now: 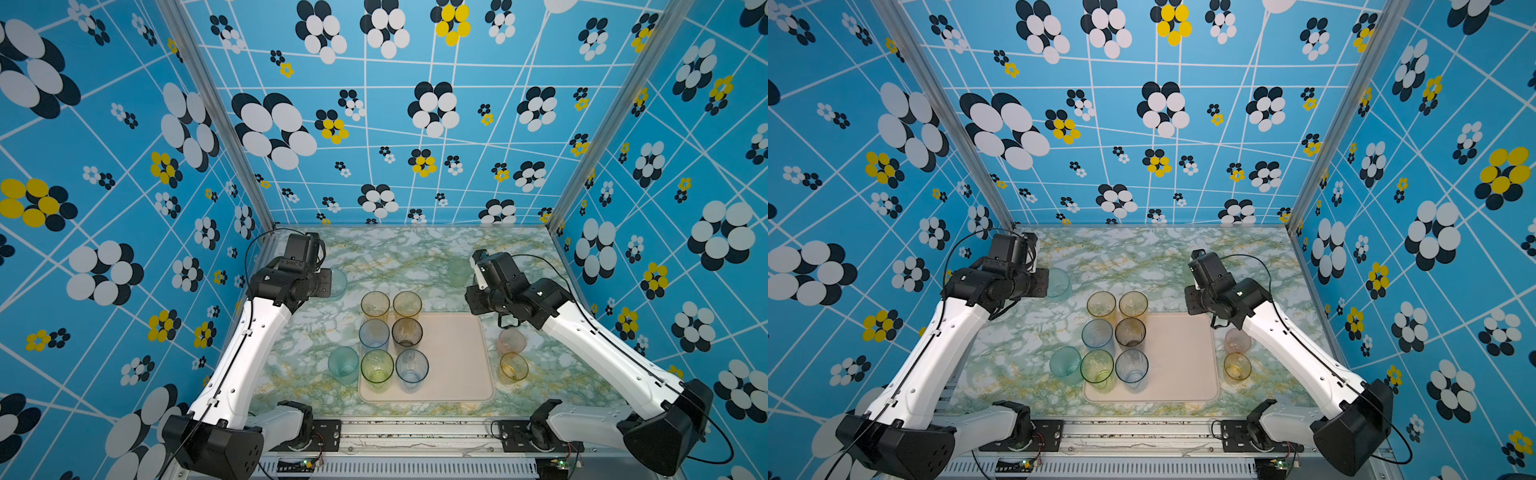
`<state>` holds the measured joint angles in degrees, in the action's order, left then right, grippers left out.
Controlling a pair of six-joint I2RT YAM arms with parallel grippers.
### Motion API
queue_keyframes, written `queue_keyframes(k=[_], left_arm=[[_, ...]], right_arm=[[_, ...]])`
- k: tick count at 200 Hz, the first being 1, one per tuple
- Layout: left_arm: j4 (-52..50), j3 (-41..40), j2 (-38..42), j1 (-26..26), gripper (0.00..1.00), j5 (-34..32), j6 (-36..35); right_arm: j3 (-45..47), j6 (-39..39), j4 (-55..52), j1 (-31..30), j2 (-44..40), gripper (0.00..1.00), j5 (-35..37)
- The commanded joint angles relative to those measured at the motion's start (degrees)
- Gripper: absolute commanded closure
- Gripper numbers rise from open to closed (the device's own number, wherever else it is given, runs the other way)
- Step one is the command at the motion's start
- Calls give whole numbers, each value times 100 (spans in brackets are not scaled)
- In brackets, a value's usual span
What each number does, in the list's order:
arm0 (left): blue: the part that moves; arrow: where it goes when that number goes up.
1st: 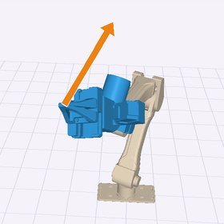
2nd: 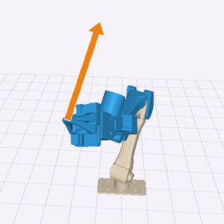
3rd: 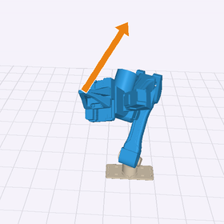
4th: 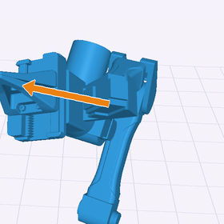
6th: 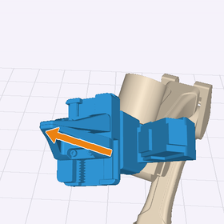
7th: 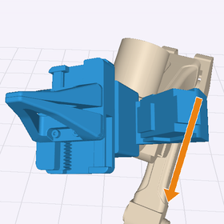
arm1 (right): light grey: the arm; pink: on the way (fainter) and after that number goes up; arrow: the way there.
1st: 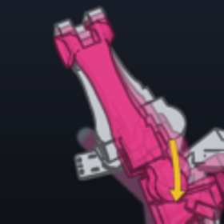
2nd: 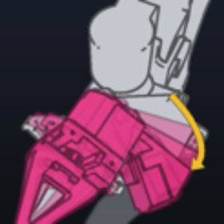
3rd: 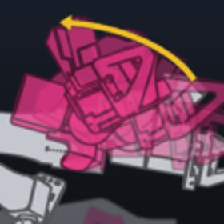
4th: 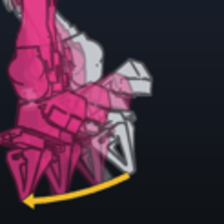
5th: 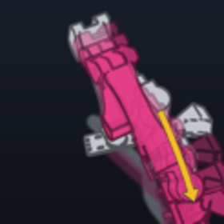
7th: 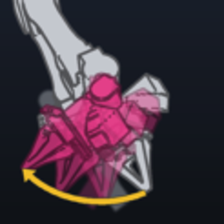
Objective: Place the glasses into the tray
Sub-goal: Pick up the glass from the middle-left of the table, then place the glass on the tray.
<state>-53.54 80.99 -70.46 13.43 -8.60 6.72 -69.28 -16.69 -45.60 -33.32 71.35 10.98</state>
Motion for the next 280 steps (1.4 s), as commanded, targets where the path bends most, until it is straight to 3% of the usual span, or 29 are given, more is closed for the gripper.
queue_keyframes(k=[1,71,144,197,280], left_arm=[[270,779,-232,361,100,149,-195],[777,2477,-2027,2099,100,699,-488],[95,3664,-3996,3233,100,917,-1137],[-324,3701,-4582,3405,100,937,-1226],[-427,3327,-4796,3441,100,1182,-1232]], right_arm=[[63,16,-29,199,-198,57,141],[155,24,-159,1031,-478,57,95],[275,52,-186,1251,-486,56,60],[275,57,-126,1273,-396,56,-43],[344,38,-2,1267,-223,57,-337]])
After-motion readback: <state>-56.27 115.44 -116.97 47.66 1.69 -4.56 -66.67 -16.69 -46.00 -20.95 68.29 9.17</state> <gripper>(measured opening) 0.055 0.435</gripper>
